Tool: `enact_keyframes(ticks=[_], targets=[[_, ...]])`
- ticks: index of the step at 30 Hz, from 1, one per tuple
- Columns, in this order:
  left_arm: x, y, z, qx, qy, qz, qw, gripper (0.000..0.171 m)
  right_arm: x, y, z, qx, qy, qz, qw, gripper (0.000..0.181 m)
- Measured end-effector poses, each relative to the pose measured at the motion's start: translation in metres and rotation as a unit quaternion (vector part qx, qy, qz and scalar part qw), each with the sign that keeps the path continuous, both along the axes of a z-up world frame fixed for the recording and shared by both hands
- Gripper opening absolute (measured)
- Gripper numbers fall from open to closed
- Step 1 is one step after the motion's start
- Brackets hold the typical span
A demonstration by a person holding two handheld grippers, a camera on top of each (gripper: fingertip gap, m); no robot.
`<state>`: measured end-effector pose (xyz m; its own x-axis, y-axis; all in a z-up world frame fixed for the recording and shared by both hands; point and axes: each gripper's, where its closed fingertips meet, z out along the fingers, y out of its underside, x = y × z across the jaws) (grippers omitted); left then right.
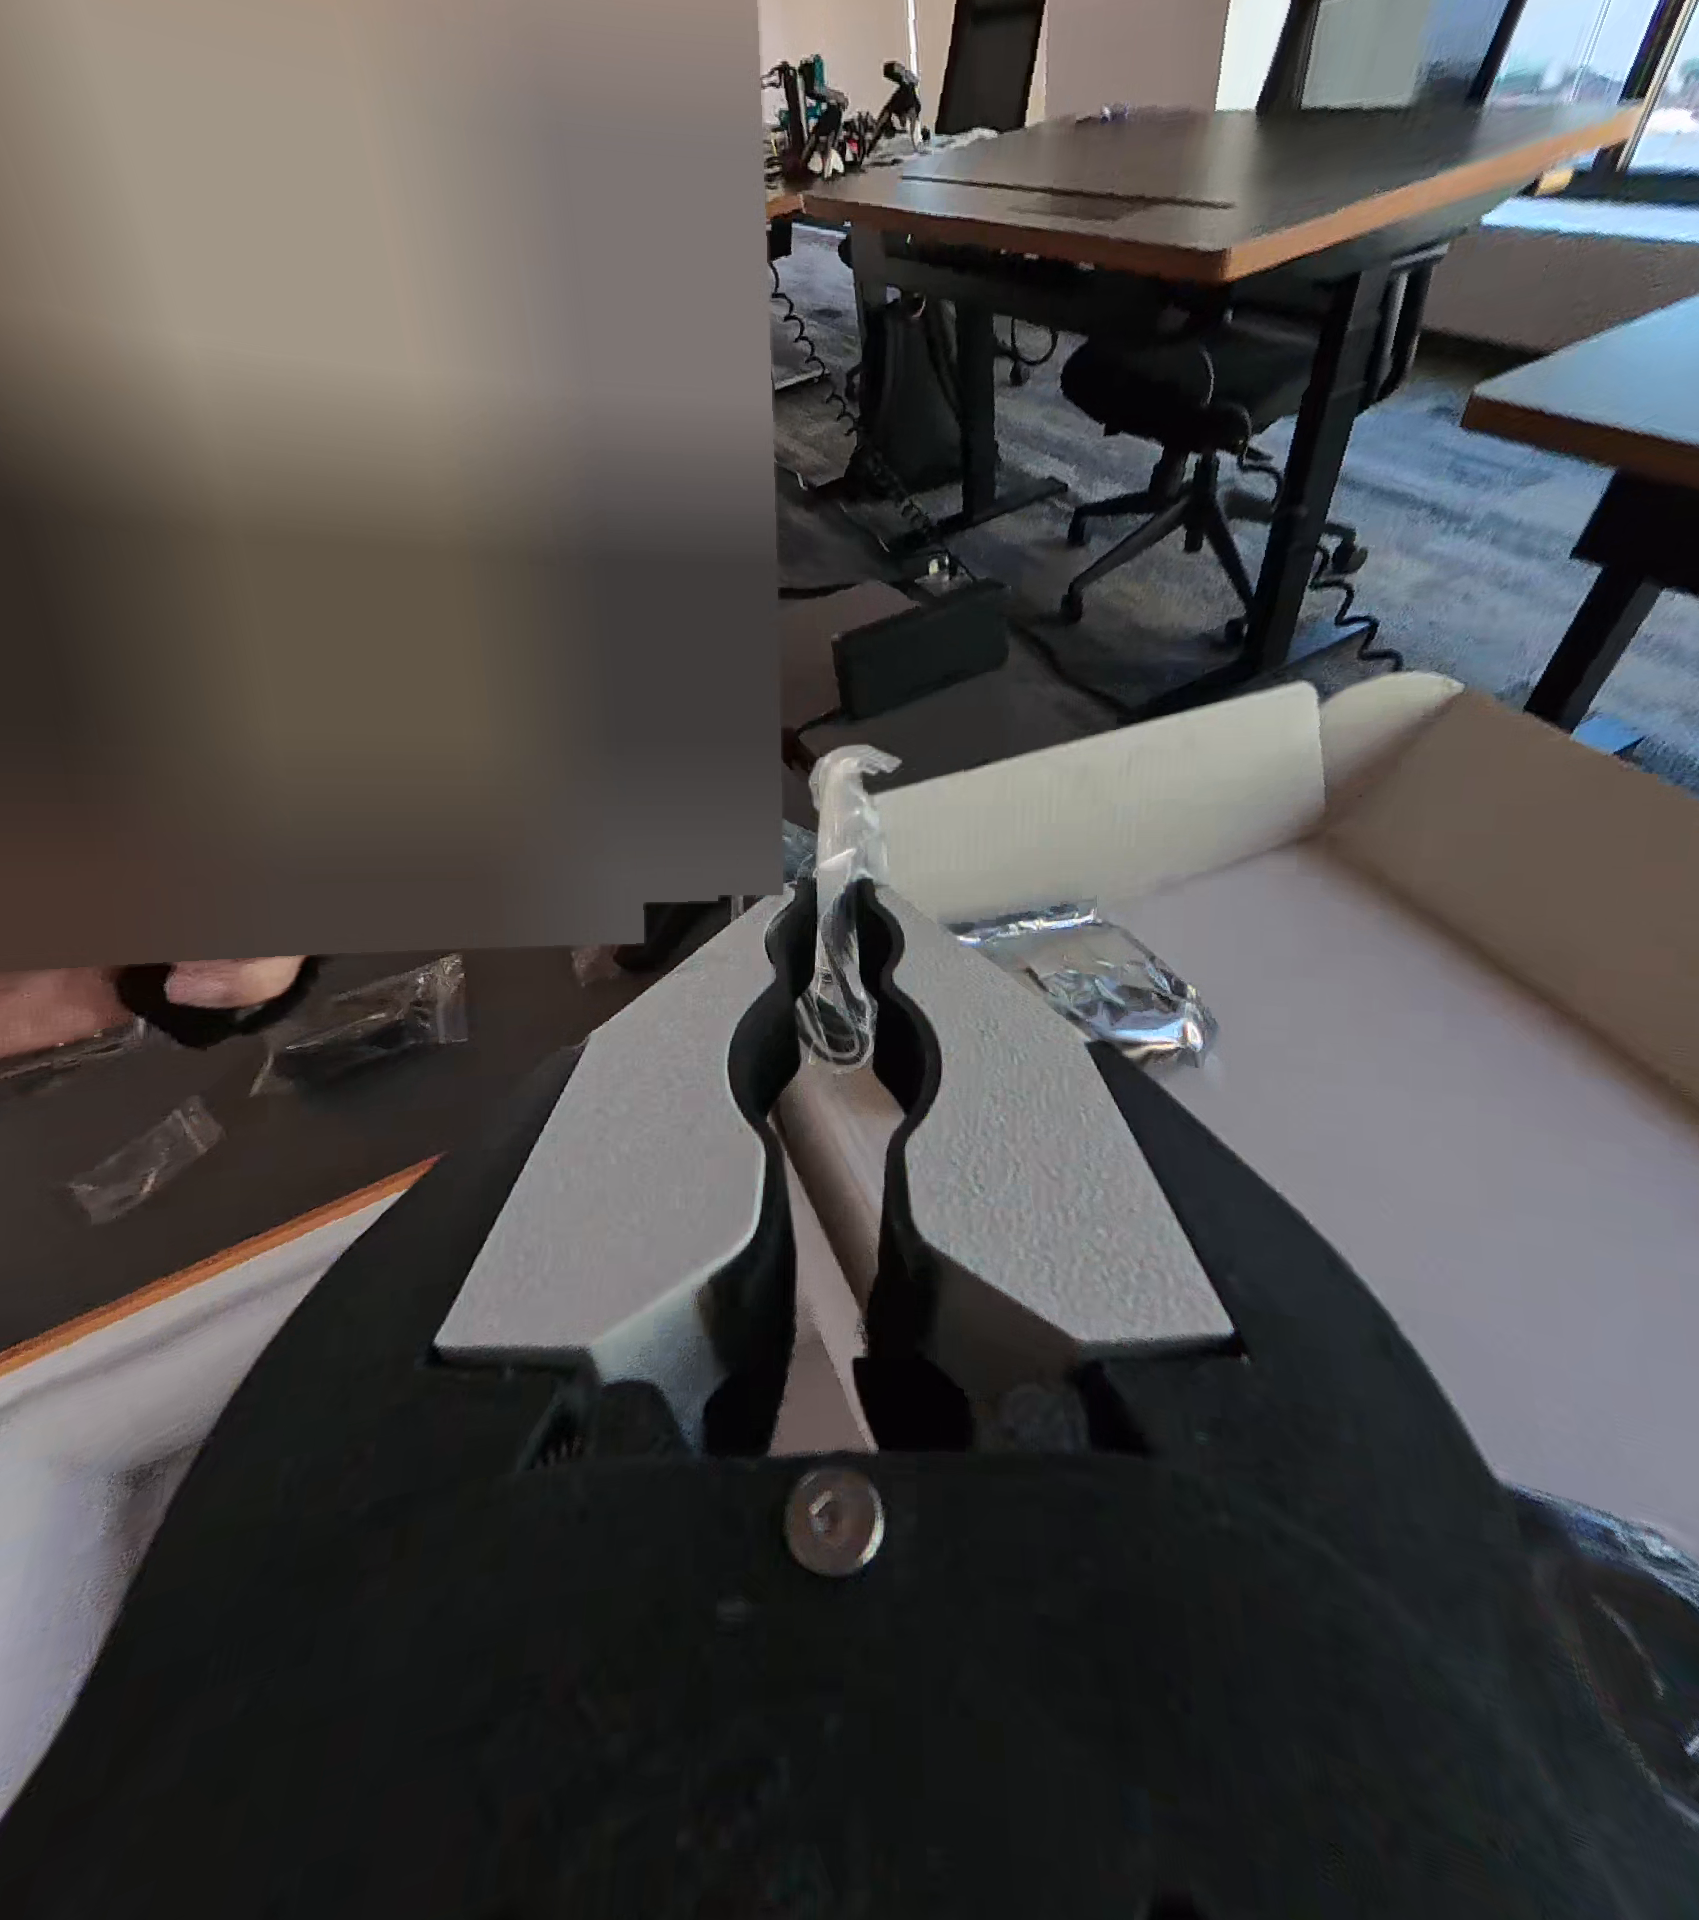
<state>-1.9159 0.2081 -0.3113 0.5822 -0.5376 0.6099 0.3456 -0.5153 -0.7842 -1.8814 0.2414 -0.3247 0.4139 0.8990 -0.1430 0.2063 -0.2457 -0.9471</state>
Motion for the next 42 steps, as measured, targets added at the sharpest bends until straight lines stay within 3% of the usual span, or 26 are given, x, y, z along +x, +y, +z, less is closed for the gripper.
enact_keyframes(ticks=[5,9,13,20,25,30,32,37,42], targets=[[0.027,0.016,0.000,-0.042,-0.057,0.003,0.997,0.036,0.004,-0.010,0.013,0.005,0.028,0.001,1.000,0.005],[0.046,0.012,-0.008,-0.081,-0.108,-0.042,0.990,0.012,0.018,-0.013,0.015,-0.020,0.061,-0.004,0.998,0.006],[0.058,0.009,-0.014,-0.097,-0.130,-0.067,0.984,0.004,0.031,-0.014,0.010,-0.083,0.099,-0.003,0.992,0.007],[0.068,0.004,-0.008,-0.095,-0.143,-0.101,0.980,0.000,0.049,-0.010,0.016,-0.266,0.228,0.017,0.936,0.006],[0.068,0.002,-0.011,-0.094,-0.124,-0.103,0.982,0.000,0.052,-0.011,0.012,-0.338,0.259,0.034,0.904,0.006],[0.065,0.004,-0.036,-0.100,-0.043,-0.089,0.990,0.005,0.047,-0.003,-0.020,-0.252,0.122,0.003,0.960,0.005],[0.059,0.003,-0.047,-0.102,0.003,-0.078,0.992,0.022,0.048,0.013,-0.047,-0.206,0.039,-0.030,0.977,0.006],[0.041,-0.007,-0.065,-0.097,0.093,-0.062,0.989,0.022,0.037,0.035,-0.096,-0.223,-0.036,-0.047,0.973,0.006],[0.033,-0.018,-0.069,-0.097,0.124,-0.061,0.986,0.021,0.041,0.043,-0.117,-0.173,-0.107,-0.062,0.977,0.011]])
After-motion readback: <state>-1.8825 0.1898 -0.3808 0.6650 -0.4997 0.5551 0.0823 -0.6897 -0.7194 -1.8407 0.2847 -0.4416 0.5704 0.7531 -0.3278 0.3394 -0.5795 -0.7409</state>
